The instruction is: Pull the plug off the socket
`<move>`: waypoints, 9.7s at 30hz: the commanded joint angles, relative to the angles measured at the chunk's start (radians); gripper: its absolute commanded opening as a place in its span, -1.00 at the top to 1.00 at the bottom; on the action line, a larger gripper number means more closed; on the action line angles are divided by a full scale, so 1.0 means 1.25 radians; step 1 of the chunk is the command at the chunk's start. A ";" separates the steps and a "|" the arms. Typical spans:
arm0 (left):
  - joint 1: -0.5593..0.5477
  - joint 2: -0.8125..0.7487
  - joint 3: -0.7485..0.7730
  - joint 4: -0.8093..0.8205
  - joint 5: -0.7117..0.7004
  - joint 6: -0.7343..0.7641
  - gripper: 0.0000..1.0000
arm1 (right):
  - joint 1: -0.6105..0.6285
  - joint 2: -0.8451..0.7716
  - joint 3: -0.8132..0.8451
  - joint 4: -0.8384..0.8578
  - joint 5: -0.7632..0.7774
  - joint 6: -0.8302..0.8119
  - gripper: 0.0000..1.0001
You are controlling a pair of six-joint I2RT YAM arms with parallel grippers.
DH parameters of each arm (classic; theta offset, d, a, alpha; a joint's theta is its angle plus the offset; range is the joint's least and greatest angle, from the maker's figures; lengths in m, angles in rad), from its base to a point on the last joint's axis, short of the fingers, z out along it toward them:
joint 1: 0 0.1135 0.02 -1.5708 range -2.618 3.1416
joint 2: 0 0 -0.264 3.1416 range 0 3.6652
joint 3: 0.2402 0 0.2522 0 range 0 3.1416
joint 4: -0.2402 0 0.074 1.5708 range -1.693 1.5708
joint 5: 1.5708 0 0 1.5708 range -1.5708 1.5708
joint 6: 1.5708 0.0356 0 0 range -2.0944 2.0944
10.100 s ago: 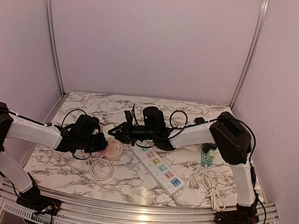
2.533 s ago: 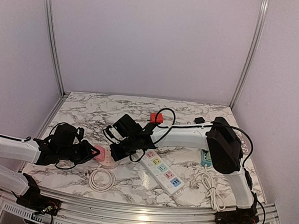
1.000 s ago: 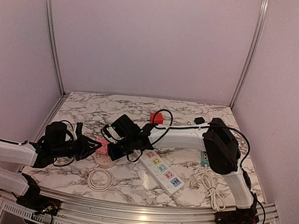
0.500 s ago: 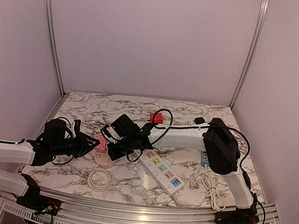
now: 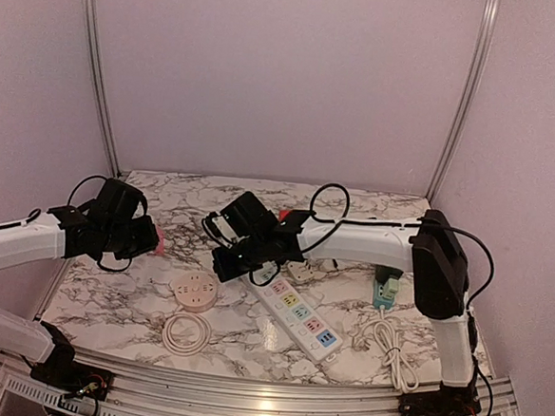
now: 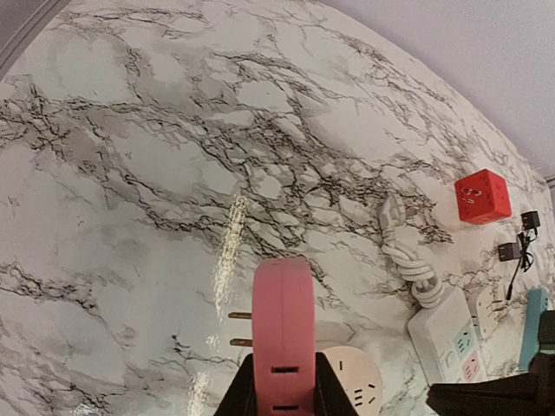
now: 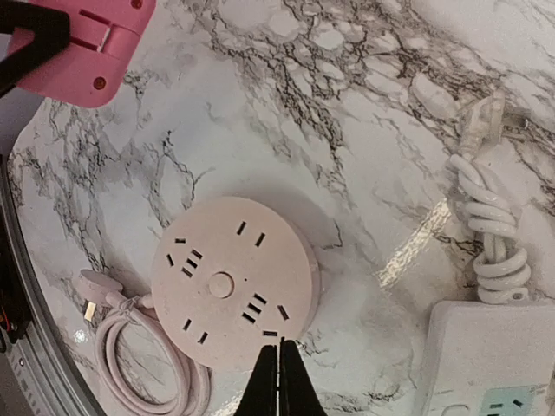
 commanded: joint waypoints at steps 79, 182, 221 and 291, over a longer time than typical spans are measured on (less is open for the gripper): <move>-0.130 0.382 0.439 -0.231 -0.016 0.273 -0.84 | -0.480 -0.736 -0.745 -0.063 0.395 0.157 -0.59; -0.296 0.974 0.811 -0.013 0.367 -0.073 1.00 | -0.198 -0.518 -0.642 0.084 0.175 -0.158 0.58; -0.271 0.745 0.708 0.033 0.342 -0.010 0.80 | -0.332 -0.617 -0.507 0.135 0.019 0.073 0.71; -0.254 0.496 0.248 0.890 0.615 -0.312 1.00 | -0.317 -0.542 -0.711 1.006 -0.145 0.718 0.85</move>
